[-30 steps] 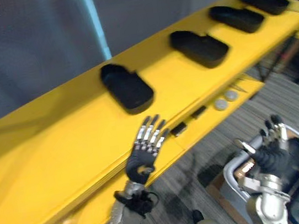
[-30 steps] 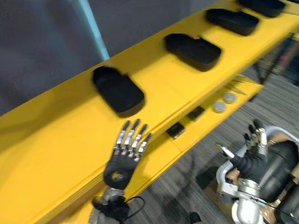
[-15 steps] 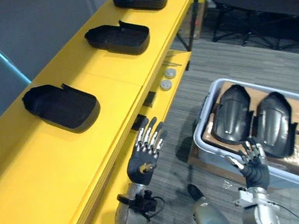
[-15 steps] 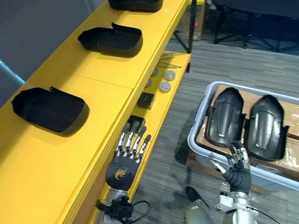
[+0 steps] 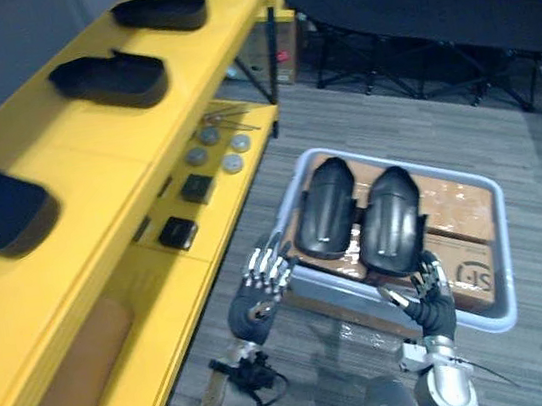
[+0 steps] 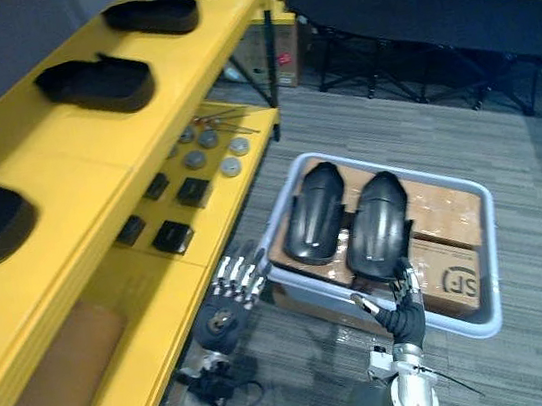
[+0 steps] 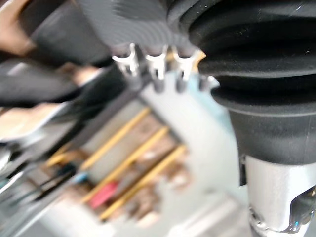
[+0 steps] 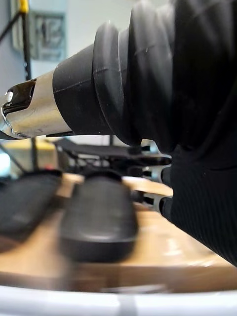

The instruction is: Walk over and take plastic housings, then place them on the shelf

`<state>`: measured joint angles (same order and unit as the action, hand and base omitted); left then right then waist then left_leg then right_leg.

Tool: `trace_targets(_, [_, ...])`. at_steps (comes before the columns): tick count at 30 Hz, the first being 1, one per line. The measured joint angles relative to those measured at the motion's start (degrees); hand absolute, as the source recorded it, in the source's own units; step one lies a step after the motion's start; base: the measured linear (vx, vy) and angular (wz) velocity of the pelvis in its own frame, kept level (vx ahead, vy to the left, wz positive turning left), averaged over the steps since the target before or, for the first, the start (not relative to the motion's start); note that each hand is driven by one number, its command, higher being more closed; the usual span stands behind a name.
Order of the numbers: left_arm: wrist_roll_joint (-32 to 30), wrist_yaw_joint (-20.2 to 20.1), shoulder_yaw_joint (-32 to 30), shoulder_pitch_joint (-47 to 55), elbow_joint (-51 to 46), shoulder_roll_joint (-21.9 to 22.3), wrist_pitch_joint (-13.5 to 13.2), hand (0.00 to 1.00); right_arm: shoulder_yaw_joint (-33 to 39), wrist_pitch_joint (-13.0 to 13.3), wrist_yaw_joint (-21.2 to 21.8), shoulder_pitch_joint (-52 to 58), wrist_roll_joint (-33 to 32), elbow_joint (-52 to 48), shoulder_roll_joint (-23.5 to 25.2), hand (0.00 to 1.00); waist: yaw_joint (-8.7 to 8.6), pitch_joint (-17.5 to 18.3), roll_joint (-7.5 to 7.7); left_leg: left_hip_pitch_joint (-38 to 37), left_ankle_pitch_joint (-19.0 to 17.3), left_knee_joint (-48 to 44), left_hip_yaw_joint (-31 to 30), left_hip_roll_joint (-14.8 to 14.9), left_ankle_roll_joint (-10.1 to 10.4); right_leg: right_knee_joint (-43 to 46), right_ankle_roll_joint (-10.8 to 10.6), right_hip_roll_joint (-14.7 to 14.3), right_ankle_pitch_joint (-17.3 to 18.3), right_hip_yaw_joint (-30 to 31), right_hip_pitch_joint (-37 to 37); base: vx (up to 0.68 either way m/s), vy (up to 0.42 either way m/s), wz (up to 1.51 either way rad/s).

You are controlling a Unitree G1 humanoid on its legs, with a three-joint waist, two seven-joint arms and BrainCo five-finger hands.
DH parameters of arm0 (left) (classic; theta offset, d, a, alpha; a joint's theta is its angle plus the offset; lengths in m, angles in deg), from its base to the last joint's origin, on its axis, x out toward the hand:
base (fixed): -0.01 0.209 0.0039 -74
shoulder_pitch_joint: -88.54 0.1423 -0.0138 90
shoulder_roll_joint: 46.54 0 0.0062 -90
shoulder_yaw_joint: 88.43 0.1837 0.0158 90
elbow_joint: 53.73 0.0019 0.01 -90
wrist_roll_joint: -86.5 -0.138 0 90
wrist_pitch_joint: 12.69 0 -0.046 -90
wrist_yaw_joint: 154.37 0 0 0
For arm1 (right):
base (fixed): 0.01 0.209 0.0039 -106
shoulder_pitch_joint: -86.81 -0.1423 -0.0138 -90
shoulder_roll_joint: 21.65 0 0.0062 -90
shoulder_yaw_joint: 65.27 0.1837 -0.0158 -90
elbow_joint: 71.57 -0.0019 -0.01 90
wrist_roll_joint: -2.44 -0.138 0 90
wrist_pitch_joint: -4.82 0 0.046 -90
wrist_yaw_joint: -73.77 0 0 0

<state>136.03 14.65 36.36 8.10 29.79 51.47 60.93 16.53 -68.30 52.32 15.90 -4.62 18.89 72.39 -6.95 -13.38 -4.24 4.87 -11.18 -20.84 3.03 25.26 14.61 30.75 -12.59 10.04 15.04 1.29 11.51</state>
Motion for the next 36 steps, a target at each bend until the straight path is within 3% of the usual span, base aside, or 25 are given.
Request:
trace_targets(1, [0.2,0.2,1.4,-0.8,-0.1,0.6,0.0,0.00,0.5,-0.8,0.4,-0.4,0.0,0.0,-1.1,0.00,-0.29,0.0,-0.18,-0.2,2.0,1.3,0.1,0.0,-1.2,0.9,0.5,-0.2,0.2,-0.1,0.7,0.02,-0.442,0.18])
trace_targets(2, [0.2,0.4,3.0,-1.9,-0.1,1.3,0.0,0.00,1.5,-1.6,0.7,-0.4,-0.1,0.0,-2.1,0.00,-0.73,-0.2,-0.47,0.1,4.7,2.4,0.7,-0.1,-4.5,1.3,0.9,-0.2,0.4,-0.9,0.9,0.00,-0.304,0.25])
trace_targets(3, [0.1,0.6,4.8,-2.9,0.1,1.9,0.0,0.00,2.9,-2.2,1.2,-0.6,-0.7,0.0,-2.4,0.00,-1.33,-0.4,-0.17,0.5,8.6,3.4,2.3,-0.2,-9.0,0.9,1.8,0.1,0.7,-2.5,0.5,-0.02,-0.289,0.39])
trace_targets(4, [0.1,0.5,5.6,-3.6,0.6,1.8,0.0,0.00,4.4,-2.3,1.5,-0.9,-1.1,-0.1,-2.4,0.00,-1.44,-0.7,0.30,0.6,11.5,4.1,4.2,-0.4,-11.0,0.0,2.5,0.6,0.8,-3.6,-0.1,-0.04,-0.252,0.55])
trace_targets(6, [0.0,0.0,6.4,-4.3,2.1,2.1,0.2,0.00,6.7,-3.5,3.0,-1.7,-4.0,0.3,-2.9,0.00,-1.57,-1.1,-0.05,2.5,9.1,0.2,4.0,-3.6,-8.0,-2.4,3.7,2.1,0.2,-5.6,-1.8,-0.06,-0.118,0.42])
trace_targets(7, [-0.3,0.0,6.4,-4.3,2.3,2.0,0.2,0.00,7.6,-3.9,3.1,-2.9,-5.9,1.6,-3.8,0.00,-1.40,-1.2,-0.32,3.4,5.8,-2.6,4.0,-6.6,-6.9,-4.0,3.7,2.7,-0.8,-6.2,-2.6,-0.09,0.009,0.34])
trace_targets(8, [-0.7,0.0,6.3,-4.4,2.2,1.9,0.2,0.00,8.4,-3.9,2.8,-4.6,-6.8,3.4,-4.0,0.00,-1.07,-1.3,-0.41,4.0,3.8,-2.5,4.4,-8.3,-7.5,-4.9,3.5,2.9,-1.7,-6.7,-2.7,-0.10,0.024,0.37])
trace_targets(9, [-0.9,0.0,6.3,-4.4,2.2,1.8,0.2,0.00,8.7,-4.1,2.5,-5.6,-6.9,4.3,-4.0,0.00,-0.96,-1.4,-0.55,4.2,3.6,-2.1,4.3,-8.4,-7.7,-5.3,3.4,3.0,-2.1,-7.4,-2.6,-0.12,0.083,0.35])
trace_targets(12, [-1.2,-0.3,6.3,-4.3,2.0,0.8,2.5,0.00,10.3,-4.4,-0.6,-14.2,-6.6,13.8,-4.2,0.00,1.73,-3.3,-0.12,3.0,2.8,2.7,3.8,-11.0,-3.3,-7.7,1.5,4.4,-5.0,-7.4,-2.4,-0.11,0.124,0.13])
trace_targets(15, [-1.1,-0.5,5.3,-2.3,0.0,-2.0,5.0,0.00,12.8,-6.3,-4.0,-21.5,-7.6,22.0,-3.8,0.00,3.66,-5.1,0.63,4.7,2.1,1.1,3.6,-13.1,-4.5,-14.6,0.4,5.9,-9.8,-8.0,-5.2,-0.13,0.209,0.07])
trace_targets(18, [-1.2,-0.3,3.2,-1.7,-2.8,-3.0,5.3,0.00,17.8,-7.4,-8.2,-29.9,-8.3,29.5,-5.0,0.00,5.12,-7.1,0.41,9.6,2.0,-1.8,1.6,-14.2,-5.0,-19.5,0.3,6.3,-13.6,-10.0,-5.6,-0.09,0.131,0.29])
trace_targets(21, [-1.0,-0.3,3.4,-3.5,-3.3,-2.7,5.3,0.00,20.6,-8.7,-13.2,-39.3,-9.7,37.7,-8.8,0.00,6.31,-9.6,-0.78,14.2,2.3,-4.2,-1.1,-14.8,-5.4,-20.4,-0.2,6.4,-14.9,-12.4,-4.7,-0.11,0.084,0.38])
trace_targets(25, [-0.9,-0.4,3.0,-3.3,-0.8,-1.5,5.2,0.00,20.5,-9.5,-18.0,-48.4,-10.2,46.2,-13.4,0.00,8.07,-10.0,-1.61,17.5,2.4,-6.1,-2.1,-14.9,-5.6,-19.9,-0.5,6.4,-15.2,-12.9,-2.5,-0.02,0.022,0.13])
trace_targets(30, [-0.6,-0.4,2.3,-3.3,3.3,-0.2,4.0,0.00,22.8,-7.2,-27.3,-53.4,-10.1,46.4,-16.1,0.00,9.33,-11.7,-2.04,19.2,2.3,-7.4,-3.1,-15.0,-5.8,-18.5,-0.5,6.4,-15.2,-14.0,-1.4,-0.01,-0.002,0.09])
trace_targets(33, [0.0,-0.4,2.3,-3.3,3.9,-0.2,3.8,0.00,22.8,-7.9,-27.1,-54.8,-10.4,47.4,-18.5,0.00,9.47,-12.9,-2.61,19.5,2.0,-8.0,-2.9,-15.0,-6.1,-17.2,-0.4,6.7,-15.0,-14.0,-0.5,-0.03,0.007,-0.04])
trace_targets(36, [0.1,0.1,2.5,-3.8,4.9,1.2,3.7,0.00,22.8,-11.0,-24.0,-57.3,-14.6,52.2,-21.2,0.00,9.40,-13.7,-3.72,21.8,1.8,-10.0,-3.3,-14.9,-6.4,-15.3,-0.3,6.8,-14.7,-14.0,1.6,-0.06,0.013,-0.02])
